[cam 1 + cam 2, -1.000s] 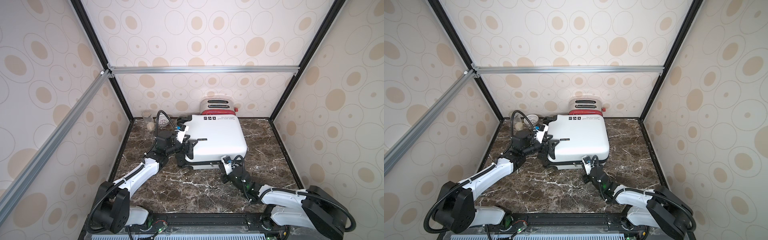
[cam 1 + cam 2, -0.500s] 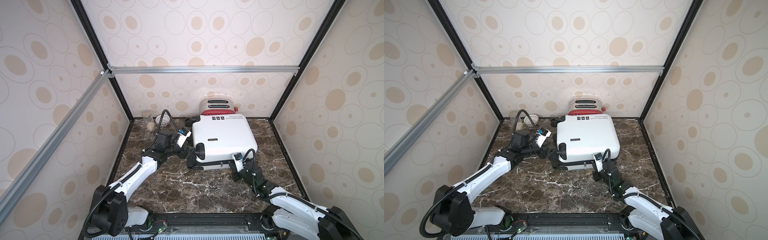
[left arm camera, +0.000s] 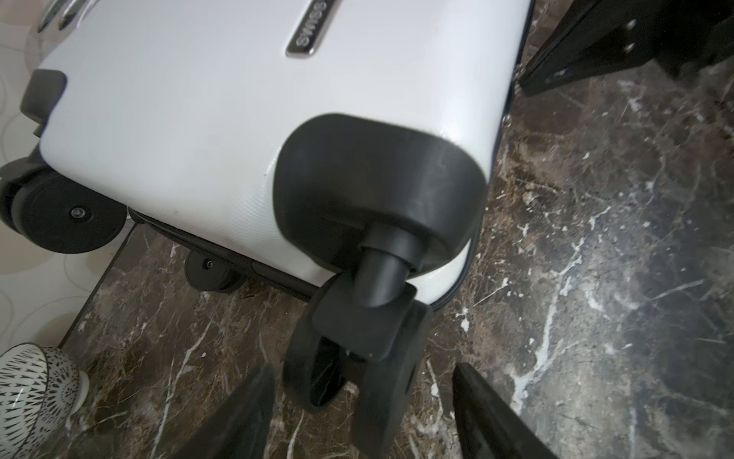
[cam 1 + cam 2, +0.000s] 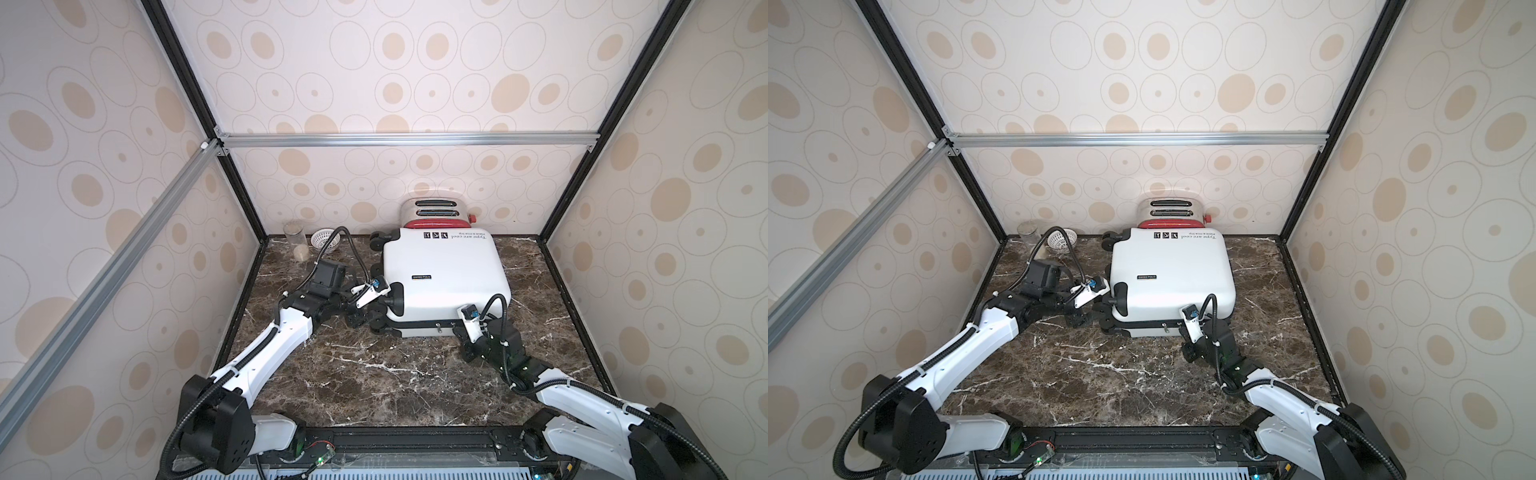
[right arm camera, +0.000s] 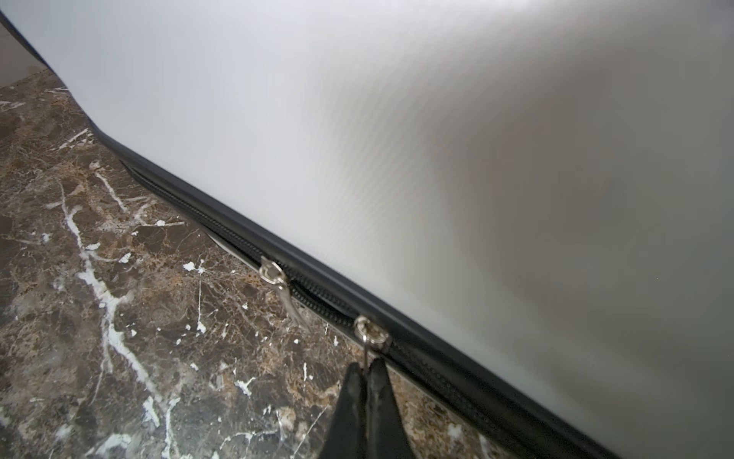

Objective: Open the suitcase zippers
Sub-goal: Unzip the zipper on the suitcase.

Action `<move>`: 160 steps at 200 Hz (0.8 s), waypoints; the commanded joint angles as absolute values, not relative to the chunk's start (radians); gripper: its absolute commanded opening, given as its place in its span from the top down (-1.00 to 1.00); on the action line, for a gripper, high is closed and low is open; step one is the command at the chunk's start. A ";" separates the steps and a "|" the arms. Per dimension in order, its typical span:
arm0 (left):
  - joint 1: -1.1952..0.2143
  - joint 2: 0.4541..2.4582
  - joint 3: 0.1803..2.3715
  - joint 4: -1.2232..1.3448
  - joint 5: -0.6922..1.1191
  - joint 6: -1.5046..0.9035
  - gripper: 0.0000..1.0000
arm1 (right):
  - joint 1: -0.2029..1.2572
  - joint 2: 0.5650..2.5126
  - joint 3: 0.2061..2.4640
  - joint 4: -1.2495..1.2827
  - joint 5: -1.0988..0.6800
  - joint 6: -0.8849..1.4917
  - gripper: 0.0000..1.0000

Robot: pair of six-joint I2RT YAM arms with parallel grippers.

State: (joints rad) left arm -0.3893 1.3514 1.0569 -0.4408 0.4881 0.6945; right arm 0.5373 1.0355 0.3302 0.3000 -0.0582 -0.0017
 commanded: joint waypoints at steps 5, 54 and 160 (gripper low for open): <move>-0.398 1.409 1.132 -0.454 0.484 0.812 -0.40 | 0.536 1.037 0.361 0.411 -0.100 -0.018 1.00; -0.419 1.480 1.167 -0.477 0.546 0.906 -0.18 | 0.537 1.049 0.365 0.430 -0.121 -0.017 1.00; -0.383 1.302 1.141 -0.626 0.255 0.901 1.00 | 0.413 0.886 0.329 0.309 0.007 0.067 1.00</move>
State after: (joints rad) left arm -0.4294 1.4220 1.1576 -0.5438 0.4217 0.9321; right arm 0.5011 0.9668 0.3279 0.2539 -0.0746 0.0074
